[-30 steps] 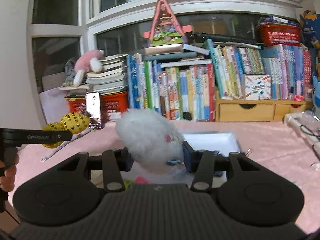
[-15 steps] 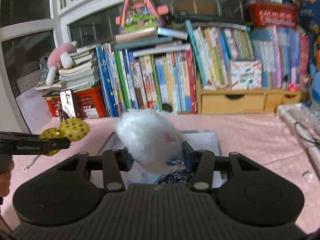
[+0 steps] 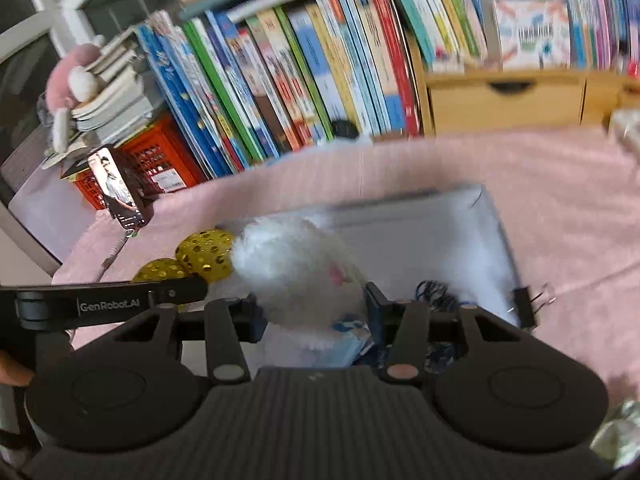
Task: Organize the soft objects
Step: 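Carry the yellow ball with the left tool while the right tool carries the plush over the grey tray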
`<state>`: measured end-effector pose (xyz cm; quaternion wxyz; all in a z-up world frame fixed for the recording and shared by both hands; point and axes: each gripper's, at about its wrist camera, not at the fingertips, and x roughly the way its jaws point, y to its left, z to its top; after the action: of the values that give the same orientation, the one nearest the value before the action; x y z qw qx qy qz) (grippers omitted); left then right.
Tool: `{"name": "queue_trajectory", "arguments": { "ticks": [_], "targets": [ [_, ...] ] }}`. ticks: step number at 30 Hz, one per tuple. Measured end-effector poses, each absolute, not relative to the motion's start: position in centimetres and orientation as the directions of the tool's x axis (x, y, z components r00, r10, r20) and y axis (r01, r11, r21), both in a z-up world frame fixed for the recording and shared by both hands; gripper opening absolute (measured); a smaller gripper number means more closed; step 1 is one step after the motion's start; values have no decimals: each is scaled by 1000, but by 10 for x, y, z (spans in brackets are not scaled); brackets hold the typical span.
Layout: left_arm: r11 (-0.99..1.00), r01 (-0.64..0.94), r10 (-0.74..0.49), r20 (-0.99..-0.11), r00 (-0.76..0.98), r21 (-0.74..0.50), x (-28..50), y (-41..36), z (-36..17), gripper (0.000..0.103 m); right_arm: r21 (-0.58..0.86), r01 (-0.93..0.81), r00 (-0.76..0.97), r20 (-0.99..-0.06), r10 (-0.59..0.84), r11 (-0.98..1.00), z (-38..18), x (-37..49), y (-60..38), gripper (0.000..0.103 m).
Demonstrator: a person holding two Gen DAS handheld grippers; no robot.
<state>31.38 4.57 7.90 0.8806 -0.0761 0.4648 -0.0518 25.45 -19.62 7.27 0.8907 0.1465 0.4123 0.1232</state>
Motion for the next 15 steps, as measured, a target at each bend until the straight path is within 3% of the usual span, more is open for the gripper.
{"name": "queue_trajectory", "arguments": {
  "ticks": [15],
  "targets": [
    [982,-5,-162,-850,501,-190,333,45,66,58,415,-17,524,-771,361,910,39,275,-182,52]
  ]
}}
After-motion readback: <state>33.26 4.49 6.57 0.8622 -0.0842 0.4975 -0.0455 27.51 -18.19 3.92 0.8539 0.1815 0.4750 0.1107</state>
